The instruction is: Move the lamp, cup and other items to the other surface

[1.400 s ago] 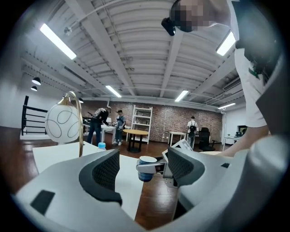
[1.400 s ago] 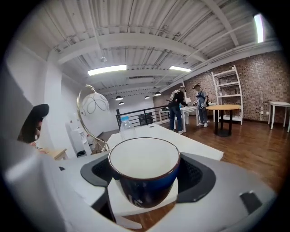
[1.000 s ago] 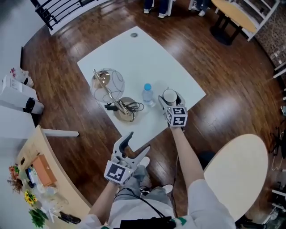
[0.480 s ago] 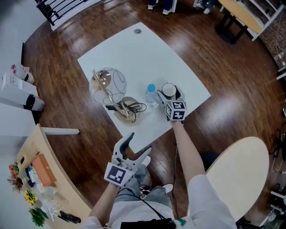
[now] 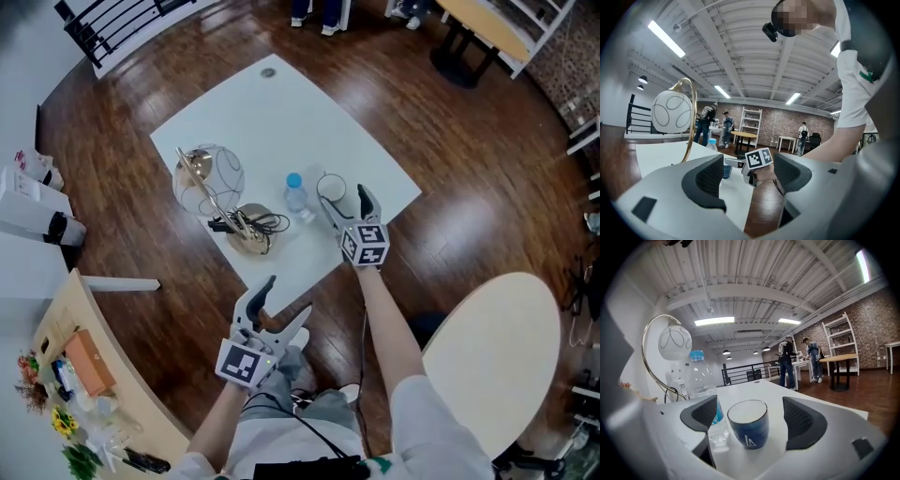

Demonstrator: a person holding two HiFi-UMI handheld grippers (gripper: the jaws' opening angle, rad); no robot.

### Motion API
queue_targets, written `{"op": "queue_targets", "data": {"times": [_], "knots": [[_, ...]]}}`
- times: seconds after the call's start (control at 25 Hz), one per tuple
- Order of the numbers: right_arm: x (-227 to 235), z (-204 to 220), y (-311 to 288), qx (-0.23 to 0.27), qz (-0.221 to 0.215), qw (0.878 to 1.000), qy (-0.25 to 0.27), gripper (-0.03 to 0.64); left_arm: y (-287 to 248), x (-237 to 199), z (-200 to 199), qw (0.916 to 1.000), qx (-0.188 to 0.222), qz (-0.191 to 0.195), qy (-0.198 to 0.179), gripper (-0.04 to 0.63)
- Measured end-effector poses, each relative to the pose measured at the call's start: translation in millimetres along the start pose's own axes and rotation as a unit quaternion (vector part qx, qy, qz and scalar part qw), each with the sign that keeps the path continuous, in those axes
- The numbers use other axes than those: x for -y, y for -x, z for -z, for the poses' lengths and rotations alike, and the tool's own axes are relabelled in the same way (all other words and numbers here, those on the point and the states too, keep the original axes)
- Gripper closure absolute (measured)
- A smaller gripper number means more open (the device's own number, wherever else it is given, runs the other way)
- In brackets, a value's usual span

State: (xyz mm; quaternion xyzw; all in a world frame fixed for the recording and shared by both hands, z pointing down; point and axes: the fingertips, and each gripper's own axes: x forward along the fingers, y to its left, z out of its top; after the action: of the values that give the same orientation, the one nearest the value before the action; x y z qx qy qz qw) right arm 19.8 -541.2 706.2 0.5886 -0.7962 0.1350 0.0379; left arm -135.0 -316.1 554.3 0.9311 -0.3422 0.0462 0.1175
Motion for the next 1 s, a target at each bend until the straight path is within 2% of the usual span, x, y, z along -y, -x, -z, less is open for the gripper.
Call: {"op": "queue_targets", "data": {"times": [0.2,0.28,0.4,0.52,0.76,0.88,1.0], "knots": [[-8.9,-45.9,60.1,0.043,0.002,0.999,0.026,0.143,-2.4,15.9,-16.0,0.9998,0.014,0.013,-0.007,0.264],[-13.2,-61.1,90.7,0.056,0.004,0.998,0.036,0.144,0.5,18.9,-16.3,0.9994,0.019,0.016,-0.024,0.264],[-10.1,-85.0,144.8,0.084,0.024,0.996,0.03,0.147,6.1,24.4,-13.3,0.998,0.026,0.022,-0.054,0.264],[-10.6,-109.5,207.3,0.115,0.049,0.992,0.023,0.149,10.4,46.3,-27.8,0.9978,0.033,0.033,-0.046,0.264],[-13.9,-130.2,348.4,0.138,0.123,0.983,-0.002,0.163,17.9,99.0,-33.3,0.9942,0.046,0.072,-0.065,0.264],[-16.5,-132.2,428.2,0.135,0.174,0.975,-0.006,0.163,19.5,142.2,-44.6,0.9913,0.048,0.107,-0.061,0.264],[-19.4,-130.2,499.9,0.136,0.222,0.965,0.003,0.163,18.5,178.0,-44.1,0.9853,0.054,0.146,-0.072,0.264]]}}
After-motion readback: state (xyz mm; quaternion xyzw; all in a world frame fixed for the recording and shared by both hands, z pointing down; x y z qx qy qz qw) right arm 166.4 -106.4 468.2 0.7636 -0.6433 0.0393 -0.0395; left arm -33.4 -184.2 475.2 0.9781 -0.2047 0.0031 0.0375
